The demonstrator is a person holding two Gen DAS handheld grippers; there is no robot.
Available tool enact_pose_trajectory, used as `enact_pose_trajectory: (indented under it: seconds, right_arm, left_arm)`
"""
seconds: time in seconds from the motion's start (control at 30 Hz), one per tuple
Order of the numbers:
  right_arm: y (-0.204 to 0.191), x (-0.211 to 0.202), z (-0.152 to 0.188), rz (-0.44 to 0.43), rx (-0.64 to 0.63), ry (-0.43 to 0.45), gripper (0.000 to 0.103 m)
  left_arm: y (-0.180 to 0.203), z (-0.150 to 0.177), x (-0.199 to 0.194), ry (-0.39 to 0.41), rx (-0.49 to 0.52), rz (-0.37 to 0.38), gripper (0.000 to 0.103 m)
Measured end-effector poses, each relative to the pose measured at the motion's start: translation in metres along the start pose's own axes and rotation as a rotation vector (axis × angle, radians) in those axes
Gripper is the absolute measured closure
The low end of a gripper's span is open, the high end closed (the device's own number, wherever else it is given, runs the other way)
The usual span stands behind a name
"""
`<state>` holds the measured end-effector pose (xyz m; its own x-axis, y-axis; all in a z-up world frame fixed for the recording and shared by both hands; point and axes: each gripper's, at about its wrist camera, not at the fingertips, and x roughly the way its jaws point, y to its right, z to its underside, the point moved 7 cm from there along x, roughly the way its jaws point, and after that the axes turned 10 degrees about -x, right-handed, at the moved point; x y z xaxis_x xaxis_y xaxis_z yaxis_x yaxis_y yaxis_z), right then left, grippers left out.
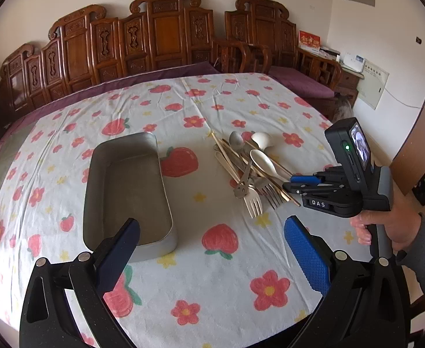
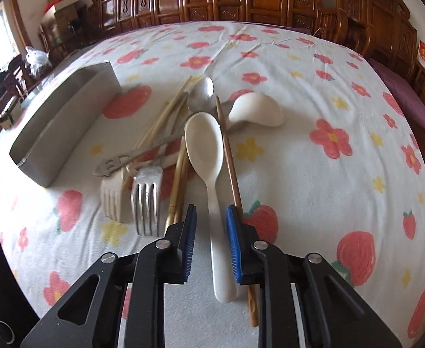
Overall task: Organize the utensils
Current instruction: 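Reach the right tool into the utensil pile and grasp the white plastic spoon, then lift the white spoon with the right tool while the left tool grasps a steel spoon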
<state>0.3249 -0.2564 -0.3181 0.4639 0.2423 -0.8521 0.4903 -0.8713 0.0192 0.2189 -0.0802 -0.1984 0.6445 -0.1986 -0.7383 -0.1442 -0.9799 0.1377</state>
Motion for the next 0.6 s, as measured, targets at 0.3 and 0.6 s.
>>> enact_pose_trajectory:
  seconds: [0.3, 0.6]
  right_arm:
    - [-0.004, 0.01, -0.013, 0.034, -0.045, 0.003, 0.079]
    - [-0.001, 0.004, -0.021, -0.013, -0.022, 0.012, 0.096]
  left_arm:
    - [0.016, 0.004, 0.021, -0.032, 0.072, -0.047, 0.006]
    - [0.025, 0.0, 0.039, -0.061, 0.118, -0.07, 0.006]
